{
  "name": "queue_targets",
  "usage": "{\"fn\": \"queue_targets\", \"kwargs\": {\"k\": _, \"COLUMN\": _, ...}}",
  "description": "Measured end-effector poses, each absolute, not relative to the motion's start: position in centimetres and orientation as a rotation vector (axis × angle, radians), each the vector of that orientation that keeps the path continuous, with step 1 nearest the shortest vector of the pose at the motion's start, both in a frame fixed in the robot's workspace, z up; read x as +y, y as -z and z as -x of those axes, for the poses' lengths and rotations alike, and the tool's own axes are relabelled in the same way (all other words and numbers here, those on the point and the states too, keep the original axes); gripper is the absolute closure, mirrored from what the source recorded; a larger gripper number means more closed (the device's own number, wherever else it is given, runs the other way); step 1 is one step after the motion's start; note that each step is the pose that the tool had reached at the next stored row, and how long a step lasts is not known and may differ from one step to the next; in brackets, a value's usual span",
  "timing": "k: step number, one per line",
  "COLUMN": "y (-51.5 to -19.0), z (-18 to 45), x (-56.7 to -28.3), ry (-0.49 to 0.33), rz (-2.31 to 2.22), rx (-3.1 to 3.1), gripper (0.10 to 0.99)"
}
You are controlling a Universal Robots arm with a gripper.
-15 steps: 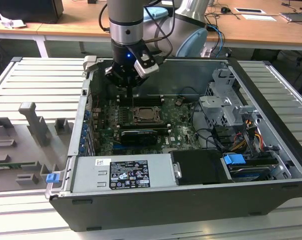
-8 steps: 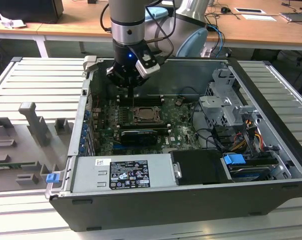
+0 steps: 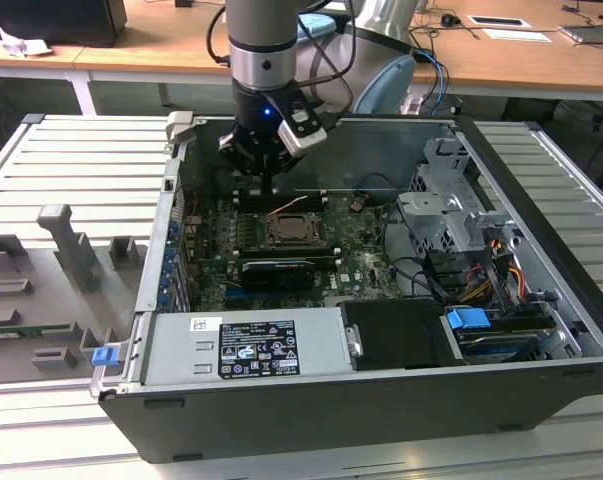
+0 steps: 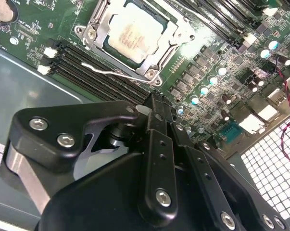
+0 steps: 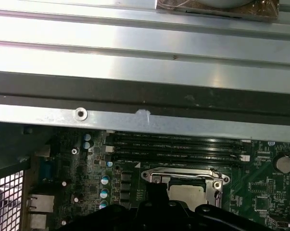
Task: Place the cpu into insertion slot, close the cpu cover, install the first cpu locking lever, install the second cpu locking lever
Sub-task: 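Install the first cpu locking lever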
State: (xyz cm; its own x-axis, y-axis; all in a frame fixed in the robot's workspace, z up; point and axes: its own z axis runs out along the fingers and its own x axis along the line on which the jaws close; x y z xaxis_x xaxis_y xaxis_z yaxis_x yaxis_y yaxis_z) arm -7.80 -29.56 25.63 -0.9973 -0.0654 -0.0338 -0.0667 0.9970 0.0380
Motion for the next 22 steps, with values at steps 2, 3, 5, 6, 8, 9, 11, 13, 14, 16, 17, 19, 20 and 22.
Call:
{"fn": "queue_targets", "kwargs": {"k": 2, "y": -25.6, "z": 7.4, "x": -29.6, "ry": -0.061, "rz": 0.101, "rx": 3.107, "gripper": 0.98}}
{"fn": "queue_targets", "kwargs": {"k": 3, "y": -25.5, "z": 7.1, "x": -29.6, "ry": -0.061, "rz": 0.101, "rx": 3.107, "gripper": 0.98}}
{"fn": "queue_targets", "kwargs": {"k": 5, "y": -25.4, "z": 6.8, "x": -29.6, "ry": -0.069, "rz": 0.099, "rx": 3.107, "gripper": 0.98}}
{"fn": "queue_targets", "kwargs": {"k": 6, "y": -25.3, "z": 6.7, "x": -29.6, "ry": -0.091, "rz": 0.091, "rx": 3.106, "gripper": 0.98}}
{"fn": "queue_targets", "kwargs": {"k": 8, "y": -25.1, "z": 6.6, "x": -29.6, "ry": -0.107, "rz": 0.075, "rx": 3.105, "gripper": 0.98}}
{"fn": "queue_targets", "kwargs": {"k": 9, "y": -24.9, "z": 6.5, "x": -29.6, "ry": -0.109, "rz": 0.066, "rx": 3.105, "gripper": 0.98}}
{"fn": "queue_targets", "kwargs": {"k": 11, "y": -24.5, "z": 6.5, "x": -29.6, "ry": -0.109, "rz": 0.065, "rx": 3.105, "gripper": 0.98}}
{"fn": "queue_targets", "kwargs": {"k": 13, "y": -24.1, "z": 6.4, "x": -29.6, "ry": -0.109, "rz": 0.065, "rx": 3.105, "gripper": 0.98}}
{"fn": "queue_targets", "kwargs": {"k": 14, "y": -23.9, "z": 6.4, "x": -29.5, "ry": -0.109, "rz": 0.065, "rx": 3.105, "gripper": 0.98}}
{"fn": "queue_targets", "kwargs": {"k": 16, "y": -23.5, "z": 6.1, "x": -29.4, "ry": -0.109, "rz": 0.065, "rx": 3.105, "gripper": 0.98}}
{"fn": "queue_targets", "kwargs": {"k": 17, "y": -23.3, "z": 6.0, "x": -29.3, "ry": -0.11, "rz": 0.065, "rx": 3.105, "gripper": 0.98}}
{"fn": "queue_targets", "kwargs": {"k": 19, "y": -23.2, "z": 5.8, "x": -29.2, "ry": -0.12, "rz": 0.065, "rx": 3.104, "gripper": 0.98}}
{"fn": "queue_targets", "kwargs": {"k": 20, "y": -23.1, "z": 5.7, "x": -29.2, "ry": -0.122, "rz": 0.065, "rx": 3.104, "gripper": 0.98}}
{"fn": "queue_targets", "kwargs": {"k": 22, "y": -22.8, "z": 5.6, "x": -29.0, "ry": -0.124, "rz": 0.08, "rx": 3.104, "gripper": 0.98}}
